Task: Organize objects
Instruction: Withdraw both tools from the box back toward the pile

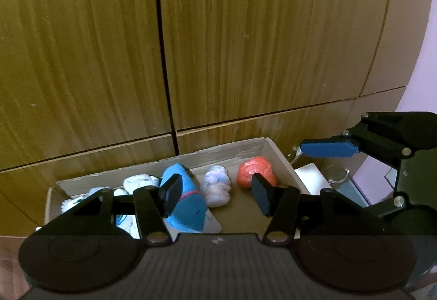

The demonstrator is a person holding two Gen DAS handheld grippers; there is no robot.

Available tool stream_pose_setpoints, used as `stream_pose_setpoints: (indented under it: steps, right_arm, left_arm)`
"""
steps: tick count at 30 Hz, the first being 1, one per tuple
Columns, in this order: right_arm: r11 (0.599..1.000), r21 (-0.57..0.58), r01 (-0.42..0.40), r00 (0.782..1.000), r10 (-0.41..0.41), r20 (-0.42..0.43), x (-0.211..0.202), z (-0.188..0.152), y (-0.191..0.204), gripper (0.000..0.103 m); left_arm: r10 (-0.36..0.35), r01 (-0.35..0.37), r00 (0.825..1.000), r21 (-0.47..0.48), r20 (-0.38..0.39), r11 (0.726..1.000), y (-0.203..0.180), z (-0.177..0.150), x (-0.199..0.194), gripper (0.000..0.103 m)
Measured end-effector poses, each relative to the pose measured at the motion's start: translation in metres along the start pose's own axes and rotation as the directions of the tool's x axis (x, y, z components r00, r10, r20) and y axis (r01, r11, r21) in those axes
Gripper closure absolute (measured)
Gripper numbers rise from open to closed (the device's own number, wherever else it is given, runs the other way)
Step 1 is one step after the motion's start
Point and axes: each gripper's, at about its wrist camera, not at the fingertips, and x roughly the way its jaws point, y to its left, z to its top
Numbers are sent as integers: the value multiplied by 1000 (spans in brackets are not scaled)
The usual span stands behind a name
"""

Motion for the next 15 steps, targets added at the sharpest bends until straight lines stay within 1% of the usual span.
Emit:
stream_pose_setpoints:
  steps: [2,5,7,9,10,11,12,13,15]
  right_arm:
    - [1000,-4,7,1000,-7,7,-12,2,3,36]
    - [1000,3,15,1000,-15,20,-33,4,7,36]
    - [1000,13,16,999,-16,36,-49,4,10,33]
    - [1000,21,20,999,-21,47,-62,4,13,33]
    - [999,22,24,998,-25,52,-68,3,15,33]
    - [999,25,25,998,-27,59,-75,2,16,33]
    - [999,33,27,998,-29,64,-79,0,18,33]
    - [999,45,30,997,-33,69,-84,-2,20,33]
    - [998,62,26,996,-31,79,-94,-7,26,32]
  left_arm:
    - [5,-5,1000,7,12,1000,-4,-4,-7,51]
    - [17,-18,999,27,41,999,-4,-9,-27,51]
    - [21,-23,998,35,60,999,-3,-18,-41,49]
    - [39,-43,996,44,82,998,-2,-23,-51,48]
    - [50,-54,994,47,93,997,3,-24,-58,48]
    - [65,-70,993,43,98,997,28,-17,-69,48]
    - [80,-85,991,37,104,996,33,-22,-80,48]
    - [87,-92,990,36,111,995,48,-17,-98,48]
    - [101,-107,985,40,138,993,58,-31,-120,44]
